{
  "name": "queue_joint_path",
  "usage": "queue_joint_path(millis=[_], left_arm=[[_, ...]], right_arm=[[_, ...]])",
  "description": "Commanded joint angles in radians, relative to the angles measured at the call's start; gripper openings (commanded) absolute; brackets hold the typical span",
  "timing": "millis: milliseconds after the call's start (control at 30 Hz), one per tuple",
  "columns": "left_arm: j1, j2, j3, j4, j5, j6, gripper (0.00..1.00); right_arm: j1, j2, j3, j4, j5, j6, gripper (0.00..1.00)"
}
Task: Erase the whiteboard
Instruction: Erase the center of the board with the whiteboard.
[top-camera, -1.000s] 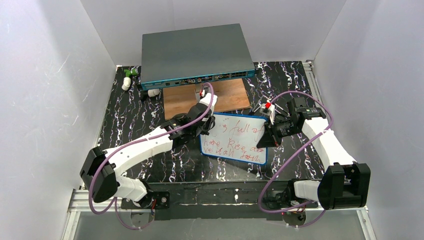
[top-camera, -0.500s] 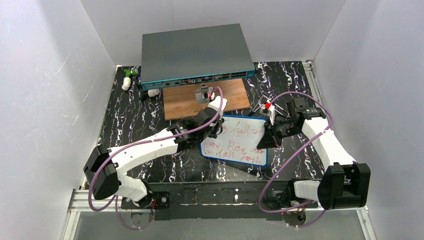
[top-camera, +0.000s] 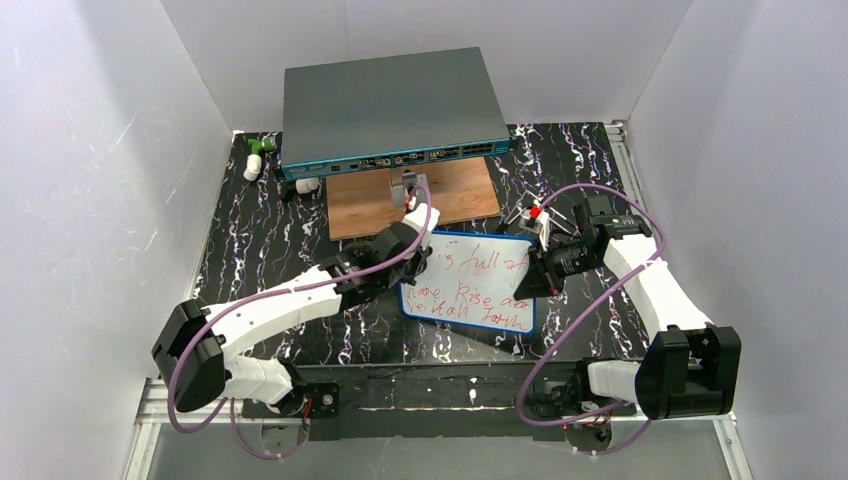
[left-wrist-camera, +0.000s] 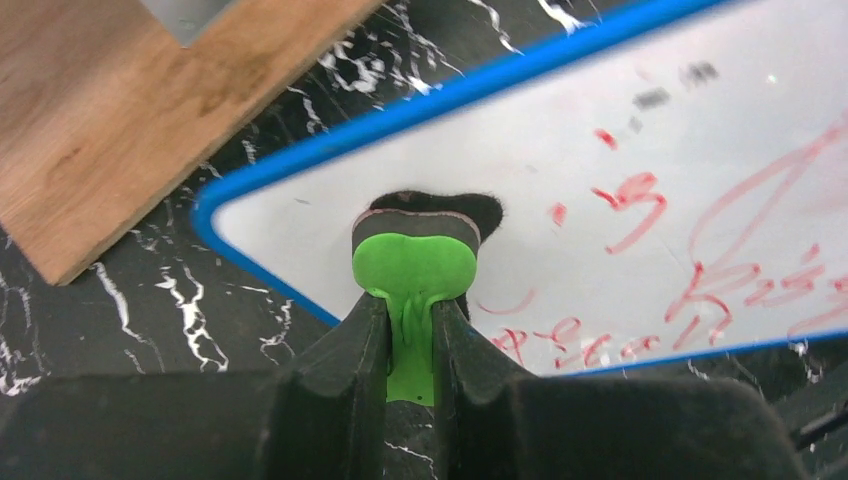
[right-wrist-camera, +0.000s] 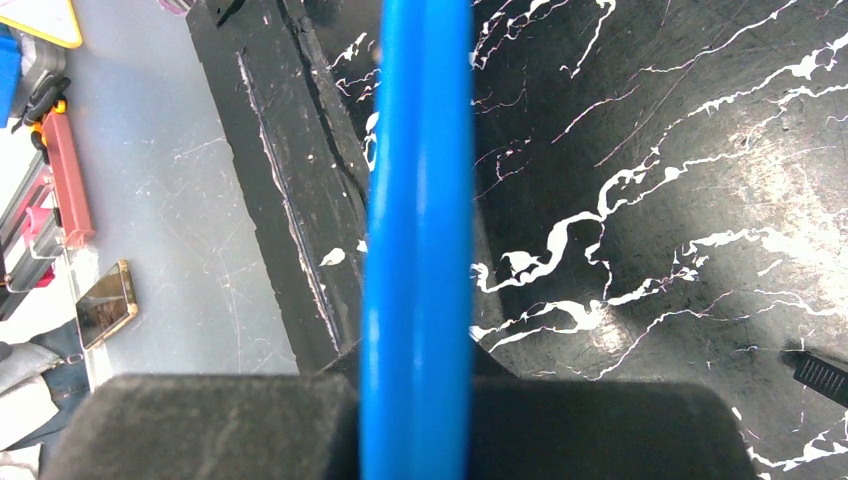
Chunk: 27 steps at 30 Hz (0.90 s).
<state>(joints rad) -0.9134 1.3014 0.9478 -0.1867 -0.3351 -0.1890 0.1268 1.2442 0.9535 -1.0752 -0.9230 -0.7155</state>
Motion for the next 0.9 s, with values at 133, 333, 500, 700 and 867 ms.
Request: queue_joint_path(millis=[133,333,500,700,867], left_arm=[[-0.114,0.018,-0.062,0.037,0.073,0.106,0.0],[-0.139,0.017,-0.096,0.029,0.016,0.121,0.0],[-0.131,-0.015,-0.129,-0.008,-0.241,0.039,0.0],[-0.096,-0.053,-0.144,-0.016,-0.282,-0.011,0.0],[-0.096,-0.042,-0.142,0.013,-0.158,0.005,0.0]], right_arm=[[0.028,-0.017,0.02,-0.039,-0.065,-0.082,0.01],[0.028,-0.017,0.019,-0.039,-0.063,-0.082,0.01],[0.028,-0.019,0.019,-0.039,-0.064,-0.082,0.01],[0.028,-0.018,0.02,-0.039,-0.065,-0.082,0.01],[0.028,-0.02,0.02,-0.039,-0.065,-0.082,0.01]])
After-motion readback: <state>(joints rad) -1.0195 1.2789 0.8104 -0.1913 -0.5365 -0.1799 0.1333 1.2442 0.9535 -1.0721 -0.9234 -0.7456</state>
